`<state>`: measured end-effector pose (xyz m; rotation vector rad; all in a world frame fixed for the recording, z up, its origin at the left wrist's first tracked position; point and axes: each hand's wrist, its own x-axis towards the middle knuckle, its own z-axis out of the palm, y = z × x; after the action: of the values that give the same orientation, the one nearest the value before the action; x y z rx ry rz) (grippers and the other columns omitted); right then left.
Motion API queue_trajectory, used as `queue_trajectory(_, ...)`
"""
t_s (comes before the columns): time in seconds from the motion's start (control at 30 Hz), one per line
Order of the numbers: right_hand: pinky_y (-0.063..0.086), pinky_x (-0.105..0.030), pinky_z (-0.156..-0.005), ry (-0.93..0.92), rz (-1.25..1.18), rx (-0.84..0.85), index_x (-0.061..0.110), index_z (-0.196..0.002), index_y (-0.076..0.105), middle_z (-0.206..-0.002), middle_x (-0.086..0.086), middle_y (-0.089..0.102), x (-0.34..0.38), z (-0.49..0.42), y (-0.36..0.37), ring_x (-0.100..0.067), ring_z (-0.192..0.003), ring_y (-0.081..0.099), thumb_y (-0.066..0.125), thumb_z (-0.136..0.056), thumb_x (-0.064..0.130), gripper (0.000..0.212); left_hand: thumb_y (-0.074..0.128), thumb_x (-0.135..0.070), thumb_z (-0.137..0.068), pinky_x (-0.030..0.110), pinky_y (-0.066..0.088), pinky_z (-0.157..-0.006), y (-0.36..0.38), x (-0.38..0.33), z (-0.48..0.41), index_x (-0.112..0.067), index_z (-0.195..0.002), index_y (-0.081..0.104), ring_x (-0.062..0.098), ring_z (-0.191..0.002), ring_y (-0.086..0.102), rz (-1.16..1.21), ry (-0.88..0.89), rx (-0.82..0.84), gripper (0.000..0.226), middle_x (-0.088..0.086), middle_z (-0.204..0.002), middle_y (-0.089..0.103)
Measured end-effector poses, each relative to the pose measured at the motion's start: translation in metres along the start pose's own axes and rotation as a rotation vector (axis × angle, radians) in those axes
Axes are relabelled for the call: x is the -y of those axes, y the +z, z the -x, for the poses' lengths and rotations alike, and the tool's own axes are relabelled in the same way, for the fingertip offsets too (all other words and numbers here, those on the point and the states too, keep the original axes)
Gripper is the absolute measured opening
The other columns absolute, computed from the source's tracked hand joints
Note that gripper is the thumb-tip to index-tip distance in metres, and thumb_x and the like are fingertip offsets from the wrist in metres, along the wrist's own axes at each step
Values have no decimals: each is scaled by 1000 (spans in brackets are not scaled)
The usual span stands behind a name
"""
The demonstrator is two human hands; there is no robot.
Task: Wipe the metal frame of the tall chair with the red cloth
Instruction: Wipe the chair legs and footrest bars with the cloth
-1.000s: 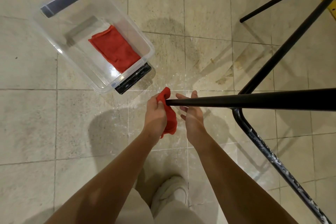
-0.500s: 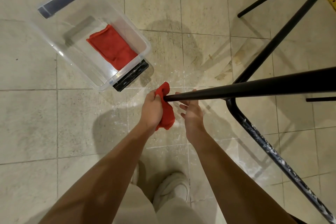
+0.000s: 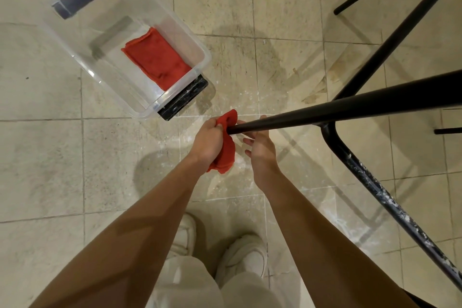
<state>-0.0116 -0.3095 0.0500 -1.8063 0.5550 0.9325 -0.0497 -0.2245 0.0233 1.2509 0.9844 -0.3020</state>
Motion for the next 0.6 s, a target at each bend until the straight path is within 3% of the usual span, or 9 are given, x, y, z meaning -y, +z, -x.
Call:
queue_trajectory(0.17, 31, -41, -110, -71, -42, -20, 20, -119, 54, -133, -4, 51, 0, 7, -5, -21, -126, 44, 27, -100, 39, 39, 33, -21, -101, 36, 47, -82, 0, -2, 20, -20, -122, 52, 22, -91, 59, 5, 137, 54, 29, 9, -103, 59)
queue_trajectory(0.27, 31, -42, -110, -140, -31, -1, 24, -117, 56, -131, -1, 54, -1, 15, -8, -18, -124, 45, 25, -101, 40, 39, 30, -20, -102, 23, 43, -69, 2, -11, 27, -17, -122, 50, 11, -77, 55, -33, 174, 37, 28, 1, -92, 56)
queue_trajectory(0.33, 29, -44, -111, -154, -22, 9, 29, -106, 61, -128, 1, 57, 0, 27, -8, -17, -120, 47, 21, -100, 45, 44, 27, -19, -103, 16, 39, -60, 7, -17, 35, -16, -122, 48, 5, -68, 51, -41, 168, -5, 28, -3, -81, 53)
queue_trajectory(0.43, 33, -41, -108, -162, 15, 2, 35, -93, 65, -126, 0, 60, 7, 46, -12, -15, -118, 50, 17, -99, 49, 50, 25, -17, -103, 13, 41, -57, 17, -26, 51, -13, -126, 46, 4, -67, 51, -3, 179, -56, 31, -4, -81, 52)
queue_trajectory(0.53, 38, -29, -90, -122, -31, 18, 26, -119, 61, -123, 0, 58, 20, 65, -22, -13, -108, 51, 18, -99, 48, 52, 25, -19, -103, 15, 43, -52, 23, -39, 76, -18, -125, 45, 3, -62, 54, 90, 160, -52, 29, 4, -89, 56)
queue_trajectory(0.6, 36, -30, -89, -89, -31, -6, 26, -126, 57, -131, -3, 54, 25, 73, -26, -18, -115, 49, 20, -100, 47, 49, 27, -22, -103, 20, 45, -62, 26, -44, 84, -18, -129, 45, 7, -74, 55, 107, 147, -57, 32, 7, -100, 58)
